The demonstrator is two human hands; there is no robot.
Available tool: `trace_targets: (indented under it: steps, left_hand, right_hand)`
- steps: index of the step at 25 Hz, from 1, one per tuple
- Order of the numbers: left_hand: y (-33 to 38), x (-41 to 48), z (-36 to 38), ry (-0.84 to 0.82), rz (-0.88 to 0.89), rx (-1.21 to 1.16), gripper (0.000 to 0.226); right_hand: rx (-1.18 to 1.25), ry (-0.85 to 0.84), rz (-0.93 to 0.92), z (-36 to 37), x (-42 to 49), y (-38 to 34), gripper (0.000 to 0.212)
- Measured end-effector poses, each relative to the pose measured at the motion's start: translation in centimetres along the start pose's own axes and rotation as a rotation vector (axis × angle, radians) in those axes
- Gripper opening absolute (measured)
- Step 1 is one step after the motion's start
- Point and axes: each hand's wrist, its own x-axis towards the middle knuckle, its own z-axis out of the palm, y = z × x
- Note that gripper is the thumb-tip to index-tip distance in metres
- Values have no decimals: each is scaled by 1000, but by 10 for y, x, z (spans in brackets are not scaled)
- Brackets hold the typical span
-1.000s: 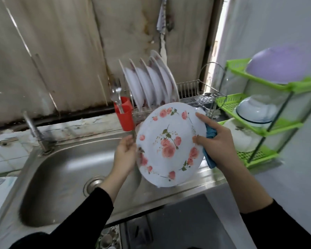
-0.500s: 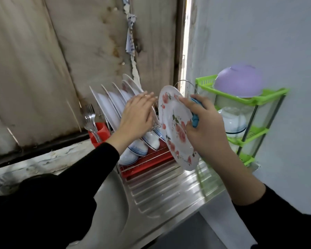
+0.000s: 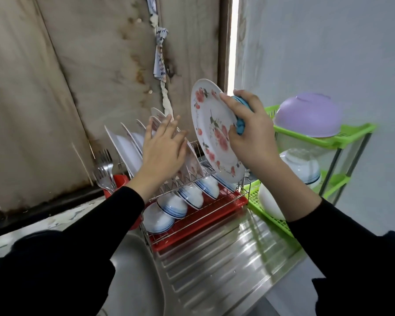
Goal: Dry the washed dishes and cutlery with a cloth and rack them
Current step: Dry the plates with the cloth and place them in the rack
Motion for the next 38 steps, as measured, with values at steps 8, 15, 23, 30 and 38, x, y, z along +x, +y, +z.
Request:
trace_targets:
  steps: [8,15,23,30,38]
  left_hand:
    - [-4,0,8,48,-42,18,49]
    - [-3,1,12,20,-138,54,67]
    - [-3,0,14,40,-140,100,66]
    - [0,-1,10,-12,-151,125,66]
    - [9,-19,-8,-180,-223,66,74]
  right_hand:
    - [59,91,-114,52,16,45,57]
    - [144,115,-139,98,6,77,47]
    - [174,138,-162,129,-7,97,51]
    - [219,63,-268,138,-17,97,39]
    - [275,33,-161,122,-23,84,38]
